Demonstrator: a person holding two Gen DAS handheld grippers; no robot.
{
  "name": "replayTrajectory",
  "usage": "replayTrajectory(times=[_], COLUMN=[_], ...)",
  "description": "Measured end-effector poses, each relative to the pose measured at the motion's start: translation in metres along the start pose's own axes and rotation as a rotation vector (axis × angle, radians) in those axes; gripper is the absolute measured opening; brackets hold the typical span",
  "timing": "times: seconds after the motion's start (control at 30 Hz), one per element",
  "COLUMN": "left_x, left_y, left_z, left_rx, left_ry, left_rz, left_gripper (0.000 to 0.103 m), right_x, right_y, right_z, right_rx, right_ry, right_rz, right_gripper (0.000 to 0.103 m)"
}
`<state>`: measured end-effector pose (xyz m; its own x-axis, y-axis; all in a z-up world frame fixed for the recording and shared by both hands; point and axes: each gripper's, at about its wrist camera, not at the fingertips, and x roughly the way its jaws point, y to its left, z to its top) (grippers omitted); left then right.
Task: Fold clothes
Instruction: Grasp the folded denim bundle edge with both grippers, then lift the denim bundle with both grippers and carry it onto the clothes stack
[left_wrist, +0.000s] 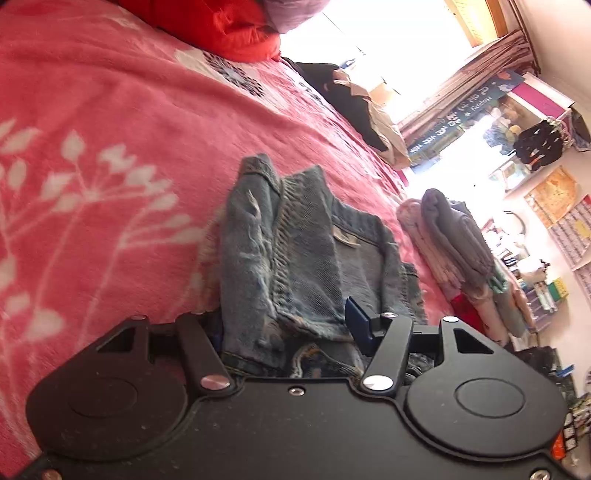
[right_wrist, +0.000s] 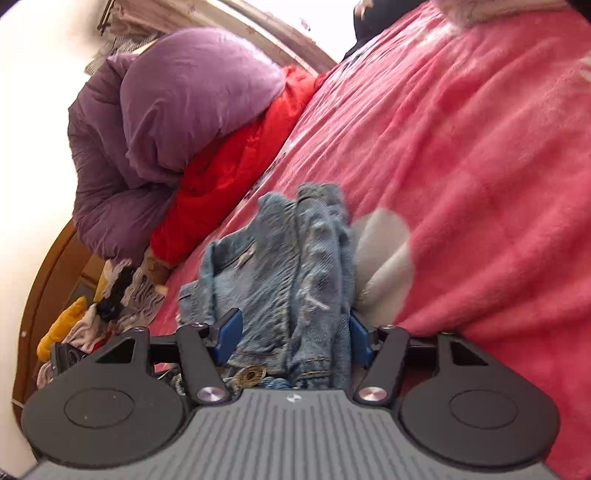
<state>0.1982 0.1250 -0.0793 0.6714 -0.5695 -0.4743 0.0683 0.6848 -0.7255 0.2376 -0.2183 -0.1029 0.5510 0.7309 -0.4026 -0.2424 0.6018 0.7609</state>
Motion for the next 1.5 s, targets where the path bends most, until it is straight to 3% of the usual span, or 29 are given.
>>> replayTrajectory(times=[0.07,0.1,0.13,0.2,0.27,0.47,0.8,1.03,1.2,1.5], left_x=[0.000,0.000,-0.001,-0.004,-0.009,-0.027,0.009,0.084,0.149,0.250], left_y=[0.003,0.005,0.007,0.007,0.000,-0.034,-0.156,-0.266,-0.343,-0.448], left_z=[0.000,0.000,0.000,0.001,0.002,0.000,0.005,0.020,0.019,0.031], left_rx=[-0.030,-0.044,-0.059,-0.080,-0.070,-0.057,0.007,0.026,0.075,0.111], left_ry=[0.004,0.006,0.009,0.007,-0.003,-0.031,0.028,0.117,0.158,0.221], left_rz=[-0.017,-0.019,-0.022,-0.035,-0.043,-0.091,-0.230,-0.369,-0.459,-0.557], left_gripper=[0.054,0.043,0.035,0.025,0.022,0.020,0.020,0.019,0.019,0.019], right_x=[0.003,0.005,0.006,0.007,0.003,-0.023,-0.144,-0.247,-0.320,-0.413], right_y=[0.002,0.002,0.002,0.000,0.002,0.014,0.018,0.008,-0.009,-0.063], right_z=[-0.001,-0.002,-0.004,-0.006,-0.005,-0.005,0.023,0.086,0.149,0.251], right_rx=[0.003,0.001,-0.001,0.014,0.021,0.042,0.064,0.040,0.005,-0.008], right_ry=[0.016,0.023,0.031,0.037,0.027,-0.032,-0.227,-0.381,-0.470,-0.597], right_rz=[0.010,0.013,0.015,0.032,0.049,0.133,0.171,0.119,0.070,-0.031], right_gripper=[0.061,0.057,0.044,0.034,0.028,0.025,0.025,0.025,0.025,0.025])
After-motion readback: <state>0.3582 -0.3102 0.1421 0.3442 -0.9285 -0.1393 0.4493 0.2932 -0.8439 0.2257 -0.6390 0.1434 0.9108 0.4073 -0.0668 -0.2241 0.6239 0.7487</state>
